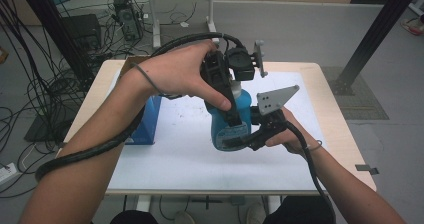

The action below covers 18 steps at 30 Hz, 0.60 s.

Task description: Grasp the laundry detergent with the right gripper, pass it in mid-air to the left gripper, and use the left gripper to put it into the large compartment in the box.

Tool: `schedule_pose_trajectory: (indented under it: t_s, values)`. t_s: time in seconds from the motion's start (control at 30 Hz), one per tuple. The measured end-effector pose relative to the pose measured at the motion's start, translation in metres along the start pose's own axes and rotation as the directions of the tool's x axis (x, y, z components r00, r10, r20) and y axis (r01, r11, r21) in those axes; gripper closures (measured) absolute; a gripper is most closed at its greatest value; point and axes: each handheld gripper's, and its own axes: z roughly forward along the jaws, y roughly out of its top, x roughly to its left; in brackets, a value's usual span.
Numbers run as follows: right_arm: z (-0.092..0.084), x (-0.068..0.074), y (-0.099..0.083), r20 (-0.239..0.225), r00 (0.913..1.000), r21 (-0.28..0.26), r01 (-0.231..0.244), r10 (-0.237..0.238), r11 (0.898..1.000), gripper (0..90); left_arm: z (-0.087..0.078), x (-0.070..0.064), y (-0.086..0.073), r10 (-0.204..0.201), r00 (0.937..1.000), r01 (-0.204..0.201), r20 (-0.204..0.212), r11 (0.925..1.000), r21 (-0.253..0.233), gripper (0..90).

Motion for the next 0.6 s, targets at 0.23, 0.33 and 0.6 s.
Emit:
schedule_pose_trajectory:
  t_s: [0.23,0.33,0.6]
  values:
    - [0.0009,0.0003,0.0,-0.001,1.0,-0.001,0.001,-0.001,1.0,40.4,-0.0004,-0.0007,0.0005,-0.003,1.0,0.003,0.008,1.0,0.0,19.2]
    - [0.0013,0.0002,0.0,-0.002,1.0,0.001,0.004,-0.004,1.0,40.5,-0.0004,-0.0001,0.0009,0.001,1.0,-0.001,0.009,1.0,0.007,20.1]
    - [0.0009,0.0,-0.0001,-0.004,1.0,-0.002,0.0,0.0,1.0,40.5,-0.0001,0.0002,0.002,0.0,0.9999,0.0,0.013,0.9999,0.011,23.4]
